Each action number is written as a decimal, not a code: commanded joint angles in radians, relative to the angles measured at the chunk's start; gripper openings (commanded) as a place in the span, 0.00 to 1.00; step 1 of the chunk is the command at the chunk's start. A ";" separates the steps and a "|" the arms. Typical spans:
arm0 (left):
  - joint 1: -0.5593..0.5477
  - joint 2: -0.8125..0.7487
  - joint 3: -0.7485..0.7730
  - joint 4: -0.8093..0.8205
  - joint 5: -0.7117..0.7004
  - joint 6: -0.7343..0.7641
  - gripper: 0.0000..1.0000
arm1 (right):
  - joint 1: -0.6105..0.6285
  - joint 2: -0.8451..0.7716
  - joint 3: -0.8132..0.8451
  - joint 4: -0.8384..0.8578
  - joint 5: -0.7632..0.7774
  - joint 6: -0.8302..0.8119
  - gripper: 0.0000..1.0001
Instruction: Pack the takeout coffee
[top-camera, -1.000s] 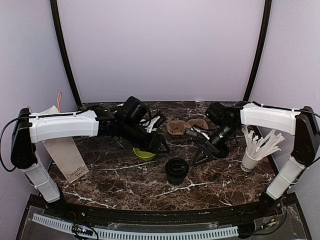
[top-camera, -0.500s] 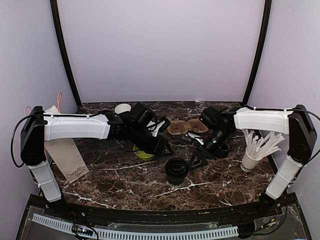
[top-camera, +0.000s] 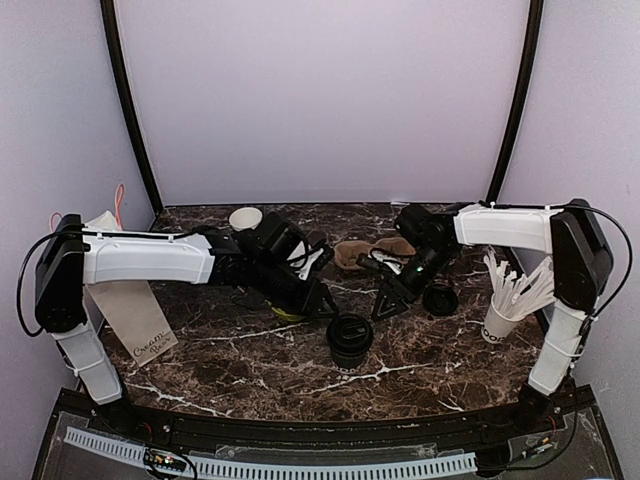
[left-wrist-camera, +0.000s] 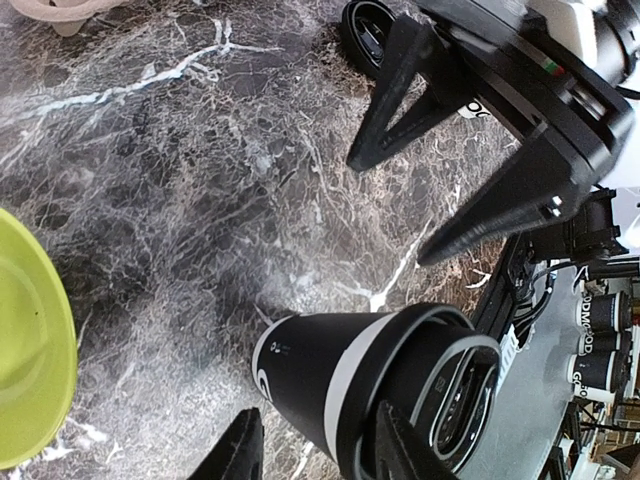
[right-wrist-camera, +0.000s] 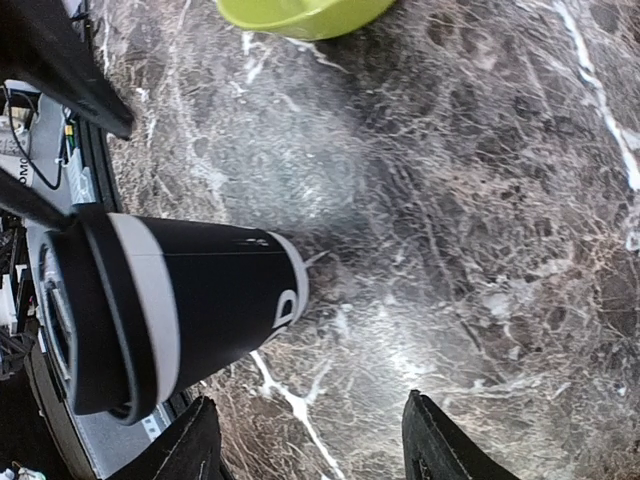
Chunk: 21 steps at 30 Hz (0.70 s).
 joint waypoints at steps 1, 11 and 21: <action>0.005 -0.090 -0.026 -0.016 -0.039 -0.015 0.41 | -0.019 0.003 0.056 -0.012 0.004 0.005 0.62; 0.018 -0.086 -0.041 -0.023 -0.041 -0.034 0.38 | 0.002 -0.128 -0.098 -0.028 -0.199 -0.065 0.68; 0.020 -0.047 -0.039 0.033 0.071 -0.012 0.39 | 0.095 -0.092 -0.128 -0.024 -0.229 -0.091 0.72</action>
